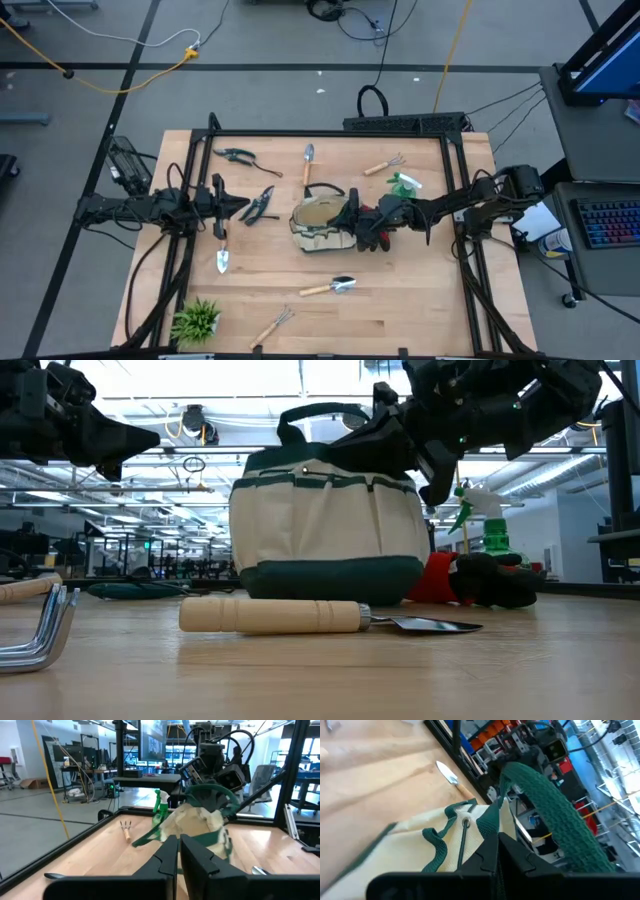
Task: Pick & Place Garden tools in Gardening bag
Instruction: Move the green gardening bag to the center of the table
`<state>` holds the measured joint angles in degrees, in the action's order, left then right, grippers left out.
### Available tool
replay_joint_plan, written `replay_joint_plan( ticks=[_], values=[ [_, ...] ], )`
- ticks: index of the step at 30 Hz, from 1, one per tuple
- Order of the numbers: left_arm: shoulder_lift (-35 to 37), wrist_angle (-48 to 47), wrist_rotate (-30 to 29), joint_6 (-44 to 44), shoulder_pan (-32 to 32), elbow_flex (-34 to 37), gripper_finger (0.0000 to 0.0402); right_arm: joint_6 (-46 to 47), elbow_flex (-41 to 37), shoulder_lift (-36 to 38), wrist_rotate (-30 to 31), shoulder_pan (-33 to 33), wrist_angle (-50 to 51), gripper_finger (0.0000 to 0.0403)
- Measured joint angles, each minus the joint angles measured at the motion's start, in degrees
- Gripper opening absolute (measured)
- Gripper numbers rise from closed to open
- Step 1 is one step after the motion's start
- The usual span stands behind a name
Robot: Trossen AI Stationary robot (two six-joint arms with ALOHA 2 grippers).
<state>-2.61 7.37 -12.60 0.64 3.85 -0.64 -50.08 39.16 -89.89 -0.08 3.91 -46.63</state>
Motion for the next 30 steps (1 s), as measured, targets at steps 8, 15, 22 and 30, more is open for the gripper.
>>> replay_joint_plan(
  ticks=[8,15,22,30],
  values=[
    [0.0,-0.2,0.0,0.1,0.0,0.0,0.0026,2.0,0.0,0.0,0.0,3.6,0.3,0.0000],
    [0.0,-0.3,0.0,0.1,0.0,0.0,0.0026,7.7,0.0,0.0,0.0,5.4,3.2,0.0000],
    [0.0,-0.3,0.0,0.1,0.0,0.0,0.0026,11.9,0.0,0.0,-0.2,5.6,6.3,0.0004],
    [0.0,-0.3,0.0,0.1,0.0,0.0,0.0026,15.4,0.0,0.0,-0.1,5.6,6.2,0.0051]
  ],
)
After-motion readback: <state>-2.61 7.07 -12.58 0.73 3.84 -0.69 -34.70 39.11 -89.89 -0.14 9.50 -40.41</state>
